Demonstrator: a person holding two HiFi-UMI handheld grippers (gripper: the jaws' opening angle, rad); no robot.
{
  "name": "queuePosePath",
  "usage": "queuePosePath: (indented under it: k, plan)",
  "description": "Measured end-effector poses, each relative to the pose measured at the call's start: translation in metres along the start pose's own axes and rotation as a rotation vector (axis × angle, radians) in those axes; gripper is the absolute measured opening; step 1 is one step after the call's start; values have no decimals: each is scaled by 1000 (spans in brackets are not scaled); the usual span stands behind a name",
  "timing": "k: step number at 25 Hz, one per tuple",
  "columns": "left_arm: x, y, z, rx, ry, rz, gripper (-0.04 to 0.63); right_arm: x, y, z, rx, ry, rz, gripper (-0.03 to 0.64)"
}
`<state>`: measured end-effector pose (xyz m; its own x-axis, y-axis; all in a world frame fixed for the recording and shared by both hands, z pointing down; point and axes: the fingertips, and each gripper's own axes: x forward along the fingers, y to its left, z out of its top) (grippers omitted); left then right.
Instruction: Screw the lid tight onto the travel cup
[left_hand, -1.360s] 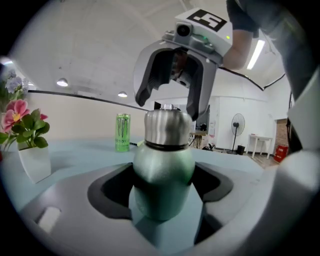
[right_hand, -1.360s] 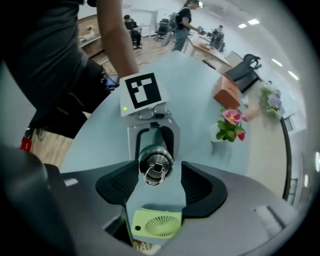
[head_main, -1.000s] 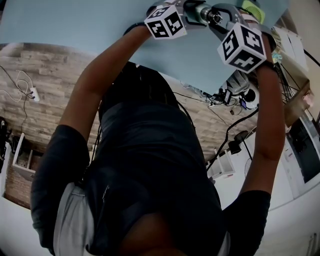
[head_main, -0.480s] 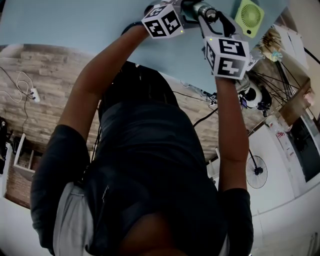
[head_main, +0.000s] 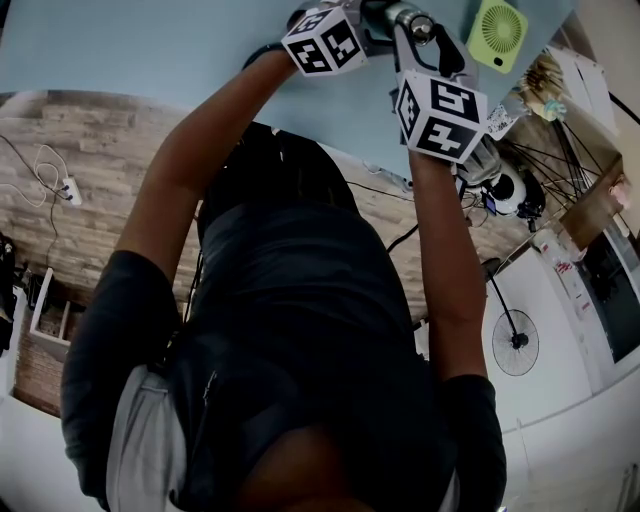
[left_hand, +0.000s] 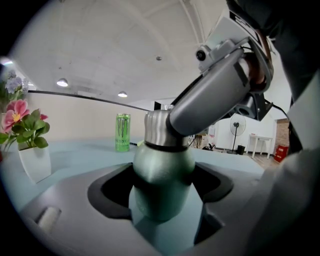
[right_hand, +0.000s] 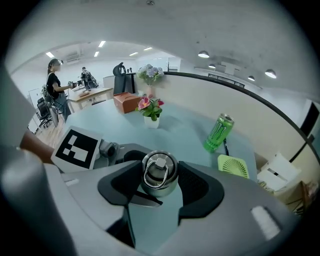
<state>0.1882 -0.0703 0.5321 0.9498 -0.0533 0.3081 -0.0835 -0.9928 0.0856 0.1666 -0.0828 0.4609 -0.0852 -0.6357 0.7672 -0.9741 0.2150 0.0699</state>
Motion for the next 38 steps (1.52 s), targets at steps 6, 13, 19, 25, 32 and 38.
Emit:
queuePosePath:
  k: [6, 13, 19, 25, 32, 38]
  plan:
    - [1, 0, -1, -4, -1, -2, 416, -7, 8, 6, -222, 56, 134, 232]
    - [1, 0, -1, -2, -1, -3, 416, -23, 17, 8, -854, 219, 433, 232]
    - [1, 0, -2, -3, 0, -4, 416, -11, 13, -17, -1439, 324, 532, 233]
    - [2, -1, 1, -5, -3, -5, 416, -2, 15, -22, -1468, 344, 549, 233]
    - [1, 0, -1, -10, -4, -8, 416, 4, 16, -14, -985, 295, 422, 239]
    - [1, 1, -1, -3, -1, -5, 416, 6, 10, 0, -421, 136, 159, 239]
